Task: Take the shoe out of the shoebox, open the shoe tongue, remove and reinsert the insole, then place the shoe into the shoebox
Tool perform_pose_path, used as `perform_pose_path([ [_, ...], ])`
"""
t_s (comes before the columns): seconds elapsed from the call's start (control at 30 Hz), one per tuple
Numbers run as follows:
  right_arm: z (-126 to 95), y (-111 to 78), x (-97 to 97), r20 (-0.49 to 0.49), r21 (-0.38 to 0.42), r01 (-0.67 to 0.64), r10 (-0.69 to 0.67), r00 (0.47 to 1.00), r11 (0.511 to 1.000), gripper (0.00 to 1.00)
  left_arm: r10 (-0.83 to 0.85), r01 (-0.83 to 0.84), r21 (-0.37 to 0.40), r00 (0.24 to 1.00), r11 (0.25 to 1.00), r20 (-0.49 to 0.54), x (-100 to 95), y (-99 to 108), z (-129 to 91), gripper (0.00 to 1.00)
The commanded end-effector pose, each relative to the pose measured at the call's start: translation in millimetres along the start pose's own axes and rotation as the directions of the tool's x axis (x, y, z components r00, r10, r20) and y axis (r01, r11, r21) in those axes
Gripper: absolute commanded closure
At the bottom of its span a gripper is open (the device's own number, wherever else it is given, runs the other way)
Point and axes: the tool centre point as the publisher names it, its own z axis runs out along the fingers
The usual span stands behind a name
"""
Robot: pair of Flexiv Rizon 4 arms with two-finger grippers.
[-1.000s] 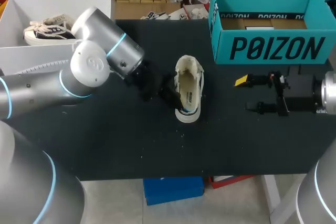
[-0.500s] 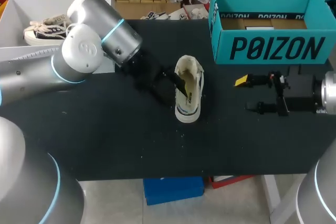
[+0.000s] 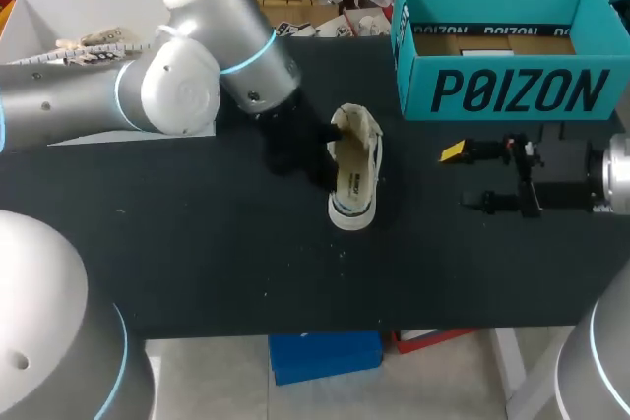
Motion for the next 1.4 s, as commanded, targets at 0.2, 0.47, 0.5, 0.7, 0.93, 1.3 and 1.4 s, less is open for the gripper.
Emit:
perform_pose_path([
  [0.2,1.0,0.6,0.4,0.001,0.000,-0.001,0.001,1.000,1.000,0.00,-0.016,0.015,-0.003,0.983,1.000,-0.182,9.6,11.1,17.8,1.00],
  [0.47,1.0,0.6,0.4,0.001,0.000,-0.001,0.001,1.000,1.000,0.00,-0.012,0.008,-0.020,0.977,1.000,-0.213,12.8,19.6,30.0,1.00],
  [0.5,1.0,0.6,0.4,0.001,0.000,-0.001,0.001,1.000,1.000,0.00,-0.011,0.006,-0.024,0.977,1.000,-0.212,12.8,21.1,31.8,1.00],
  [0.7,1.0,0.6,0.4,0.001,0.000,-0.001,0.001,1.000,1.000,0.00,0.000,-0.007,-0.030,0.977,1.000,-0.215,12.5,26.2,42.5,1.00],
  [0.93,1.0,0.6,0.4,0.001,0.000,-0.001,0.001,1.000,1.000,0.00,0.004,-0.009,-0.020,0.973,1.000,-0.231,14.9,27.7,53.7,1.00],
  [1.3,1.0,0.6,0.4,0.001,0.000,-0.001,0.001,1.000,1.000,0.00,0.007,-0.013,-0.021,0.971,1.000,-0.240,13.0,23.4,47.1,1.00],
  [1.4,1.0,0.6,0.4,0.001,0.000,-0.001,0.001,1.000,1.000,0.00,-0.006,0.001,-0.026,0.976,1.000,-0.216,11.2,19.2,34.3,1.00],
])
